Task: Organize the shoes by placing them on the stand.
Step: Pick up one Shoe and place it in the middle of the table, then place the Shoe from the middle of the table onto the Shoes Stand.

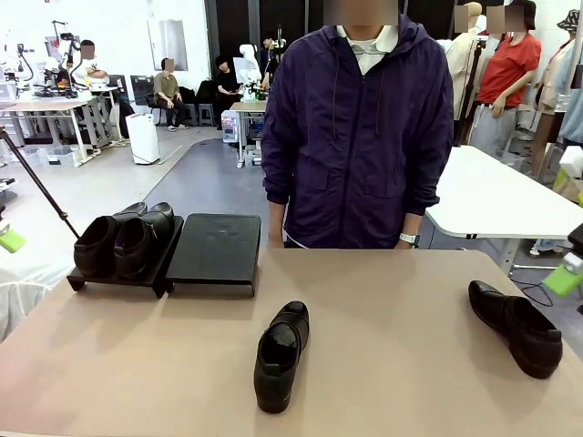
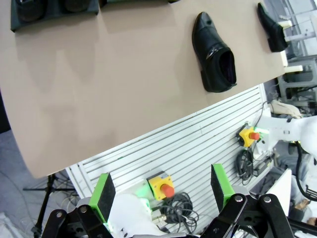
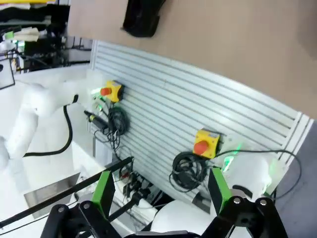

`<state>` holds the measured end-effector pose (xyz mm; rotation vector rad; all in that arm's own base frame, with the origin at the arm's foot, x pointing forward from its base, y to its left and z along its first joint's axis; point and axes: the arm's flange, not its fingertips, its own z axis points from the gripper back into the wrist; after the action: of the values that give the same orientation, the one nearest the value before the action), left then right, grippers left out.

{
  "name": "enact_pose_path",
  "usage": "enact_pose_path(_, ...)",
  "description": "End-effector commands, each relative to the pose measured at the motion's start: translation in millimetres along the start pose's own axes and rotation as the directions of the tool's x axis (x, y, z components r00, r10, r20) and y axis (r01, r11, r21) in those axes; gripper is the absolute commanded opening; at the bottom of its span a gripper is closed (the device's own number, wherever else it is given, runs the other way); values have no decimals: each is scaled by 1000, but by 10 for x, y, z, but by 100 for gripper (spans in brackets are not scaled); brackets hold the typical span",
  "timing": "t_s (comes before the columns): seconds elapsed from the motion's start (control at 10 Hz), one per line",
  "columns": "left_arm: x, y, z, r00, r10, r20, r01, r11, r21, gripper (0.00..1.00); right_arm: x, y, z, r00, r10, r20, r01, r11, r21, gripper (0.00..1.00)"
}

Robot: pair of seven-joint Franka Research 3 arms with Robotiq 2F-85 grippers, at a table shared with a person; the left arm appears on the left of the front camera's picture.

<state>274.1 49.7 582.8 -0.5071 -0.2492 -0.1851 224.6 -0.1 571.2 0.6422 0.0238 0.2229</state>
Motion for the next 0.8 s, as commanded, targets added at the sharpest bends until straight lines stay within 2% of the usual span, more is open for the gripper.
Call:
enact_pose_path(0.0, -13, 4, 15, 1000, -10, 0, 10, 1000, -13, 100, 12, 102, 8, 999, -5, -34, 5, 1000, 17, 100)
enact_pose_path(0.7, -13, 4, 15, 1000, -10, 0, 10, 1000, -13, 100, 12, 102, 8, 999, -5, -34, 5, 1000, 17, 100)
